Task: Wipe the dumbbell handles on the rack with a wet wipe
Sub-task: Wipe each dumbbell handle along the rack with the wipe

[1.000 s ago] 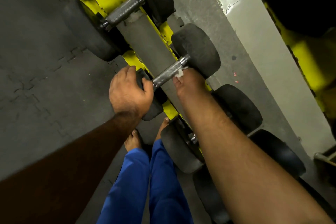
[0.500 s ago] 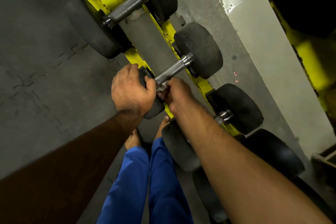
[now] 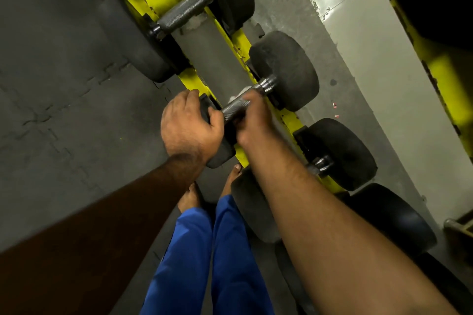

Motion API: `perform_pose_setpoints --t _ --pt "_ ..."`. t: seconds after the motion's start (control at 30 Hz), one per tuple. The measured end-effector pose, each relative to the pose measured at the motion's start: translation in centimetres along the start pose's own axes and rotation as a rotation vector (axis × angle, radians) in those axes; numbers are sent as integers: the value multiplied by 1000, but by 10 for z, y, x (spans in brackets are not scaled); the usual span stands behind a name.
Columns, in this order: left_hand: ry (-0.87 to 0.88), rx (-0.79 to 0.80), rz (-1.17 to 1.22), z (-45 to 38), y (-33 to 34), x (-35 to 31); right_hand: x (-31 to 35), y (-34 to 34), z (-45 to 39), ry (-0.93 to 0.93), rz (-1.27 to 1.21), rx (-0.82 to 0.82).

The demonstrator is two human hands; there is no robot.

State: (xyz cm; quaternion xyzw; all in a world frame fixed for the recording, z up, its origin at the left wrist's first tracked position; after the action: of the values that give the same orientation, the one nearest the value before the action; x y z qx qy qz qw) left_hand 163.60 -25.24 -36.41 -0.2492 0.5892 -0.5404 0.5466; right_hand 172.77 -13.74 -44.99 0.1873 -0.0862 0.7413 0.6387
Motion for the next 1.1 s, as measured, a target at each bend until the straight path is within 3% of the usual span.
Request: perform_pose_setpoints --t 0.1,0.2,0.33,0.47,0.63,0.77,0.93,1.1 --pt "6 -9 -4 0 0 -1 2 8 -11 21 3 -3" --pt "6 -16 -8 1 0 0 16 9 -24 -76 -64 -9" --pt "3 -16 -6 1 -1 -1 5 8 -26 -63 10 114" --pt "1 -10 -3 1 -1 -1 22 11 -27 -85 -147 109" --pt "-1 5 -7 1 0 -1 3 9 -21 -11 -16 205" --pt "-6 9 -12 1 0 0 22 12 -23 -78 -166 140" --pt "-4 7 -7 1 0 -1 -21 2 -9 132 220 242" --pt "2 12 -2 0 0 -2 -31 3 -5 220 312 276"
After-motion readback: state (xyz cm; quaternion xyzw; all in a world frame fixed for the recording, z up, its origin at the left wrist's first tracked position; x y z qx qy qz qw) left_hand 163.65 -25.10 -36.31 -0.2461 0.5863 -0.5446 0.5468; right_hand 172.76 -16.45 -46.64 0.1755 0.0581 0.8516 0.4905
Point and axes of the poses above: each hand's wrist, its own z-axis away from the middle knuckle, its own y-axis out of the palm, x = y × z, the point moved 8 cm from there along -z, towards the middle knuckle, and after that the axes turned 4 degrees about -z, right-handed, at the moved point
